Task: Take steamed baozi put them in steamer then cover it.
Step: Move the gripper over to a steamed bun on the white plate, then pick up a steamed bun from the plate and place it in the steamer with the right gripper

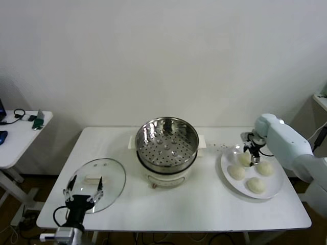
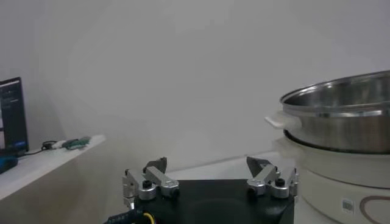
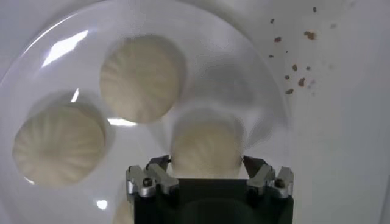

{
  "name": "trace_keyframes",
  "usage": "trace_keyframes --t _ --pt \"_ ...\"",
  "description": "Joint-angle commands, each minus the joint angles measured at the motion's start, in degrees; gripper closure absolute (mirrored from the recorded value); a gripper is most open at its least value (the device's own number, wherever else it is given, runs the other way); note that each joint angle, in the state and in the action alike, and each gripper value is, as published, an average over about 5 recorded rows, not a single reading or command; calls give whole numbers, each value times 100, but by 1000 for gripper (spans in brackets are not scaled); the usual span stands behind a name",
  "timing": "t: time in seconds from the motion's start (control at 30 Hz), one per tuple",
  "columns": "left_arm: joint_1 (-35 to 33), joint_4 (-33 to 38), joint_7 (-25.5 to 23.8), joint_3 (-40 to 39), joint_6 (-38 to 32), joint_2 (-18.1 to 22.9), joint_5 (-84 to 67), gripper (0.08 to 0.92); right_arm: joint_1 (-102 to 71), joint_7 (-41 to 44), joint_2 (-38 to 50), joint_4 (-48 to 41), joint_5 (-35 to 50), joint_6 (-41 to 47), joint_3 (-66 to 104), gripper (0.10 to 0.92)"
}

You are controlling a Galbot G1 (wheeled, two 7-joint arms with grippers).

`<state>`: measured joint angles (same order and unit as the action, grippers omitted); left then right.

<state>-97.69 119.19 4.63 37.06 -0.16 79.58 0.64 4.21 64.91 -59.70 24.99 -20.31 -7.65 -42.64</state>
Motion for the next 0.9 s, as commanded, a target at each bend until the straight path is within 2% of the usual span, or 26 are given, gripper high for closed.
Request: trace_keyframes --t 0.03,0.23,0.53,0.7,0.9 --pt "3 -7 4 -8 4 7 20 177 -14 1 -48 -48 -79 -34 77 273" --pt "4 -5 6 -17 5 23 18 177 7 40 -15 -12 -128 -88 78 317" --pt "-32 90 -8 -3 10 37 5 177 117 73 144 264 6 -67 -72 338" --pt "-54 125 -6 14 3 39 -9 177 591 137 392 880 485 -20 -819 338" --pt "-100 195 -65 17 -18 30 -106 177 1888 227 668 2164 1321 -112 -2273 338"
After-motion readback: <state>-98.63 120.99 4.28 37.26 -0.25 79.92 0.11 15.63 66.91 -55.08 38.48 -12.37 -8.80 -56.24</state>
